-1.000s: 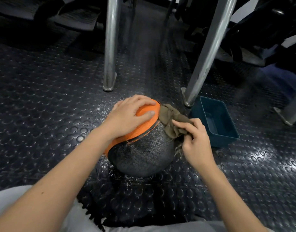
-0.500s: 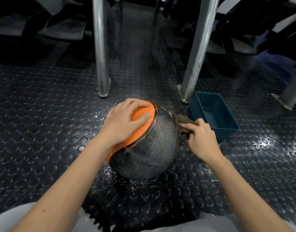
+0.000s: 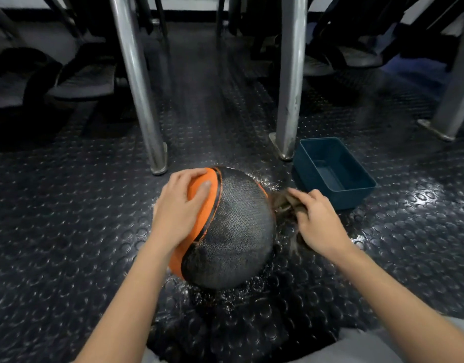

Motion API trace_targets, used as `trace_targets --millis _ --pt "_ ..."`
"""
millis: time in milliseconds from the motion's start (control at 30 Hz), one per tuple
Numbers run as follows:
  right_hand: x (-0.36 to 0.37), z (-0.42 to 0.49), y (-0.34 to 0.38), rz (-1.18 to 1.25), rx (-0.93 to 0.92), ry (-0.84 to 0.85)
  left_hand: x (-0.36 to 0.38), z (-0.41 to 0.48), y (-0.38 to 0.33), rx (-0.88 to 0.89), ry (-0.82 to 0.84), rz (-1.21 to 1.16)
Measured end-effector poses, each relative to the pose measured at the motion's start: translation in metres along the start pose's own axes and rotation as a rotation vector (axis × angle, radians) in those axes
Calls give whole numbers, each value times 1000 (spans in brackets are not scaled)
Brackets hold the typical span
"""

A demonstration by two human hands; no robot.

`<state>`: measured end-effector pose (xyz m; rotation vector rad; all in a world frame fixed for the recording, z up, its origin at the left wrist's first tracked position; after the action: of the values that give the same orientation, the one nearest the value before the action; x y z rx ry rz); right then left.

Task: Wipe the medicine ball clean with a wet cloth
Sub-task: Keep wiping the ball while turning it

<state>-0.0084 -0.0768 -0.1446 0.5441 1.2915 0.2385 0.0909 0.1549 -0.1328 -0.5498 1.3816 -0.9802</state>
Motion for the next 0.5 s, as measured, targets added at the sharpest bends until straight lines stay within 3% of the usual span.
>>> trace_targets --millis 100,200,233,300,367,433,500 --pt "-23 -4 55 156 -282 -218 -5 1 6 -62 -40 20" --pt "-5 -20 77 11 -543 -180 -8 0 8 -102 -66 25" --pt "5 -17 68 -55 -501 -131 -9 0 7 -110 -72 22" --pt "13 -2 34 -109 -229 -13 -9 -1 6 -120 -76 25" --pt "2 6 11 -115 -22 -29 -8 -3 3 -122 -74 39" --pt "-21 8 22 10 -59 -221 -8 -3 1 -116 -70 53" --pt "-39 -5 59 118 -278 -404 -6 -2 0 -110 -62 72"
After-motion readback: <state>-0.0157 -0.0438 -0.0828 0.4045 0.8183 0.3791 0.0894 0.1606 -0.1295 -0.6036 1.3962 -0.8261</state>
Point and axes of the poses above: each hand's wrist, its own z-axis towards the middle knuckle, its own x-axis out of the palm, y = z × x, the point moved 6 cm from there along z, towards the middle knuckle, and after that the axes turned 4 degrees about -x, right-handed, at the moved point
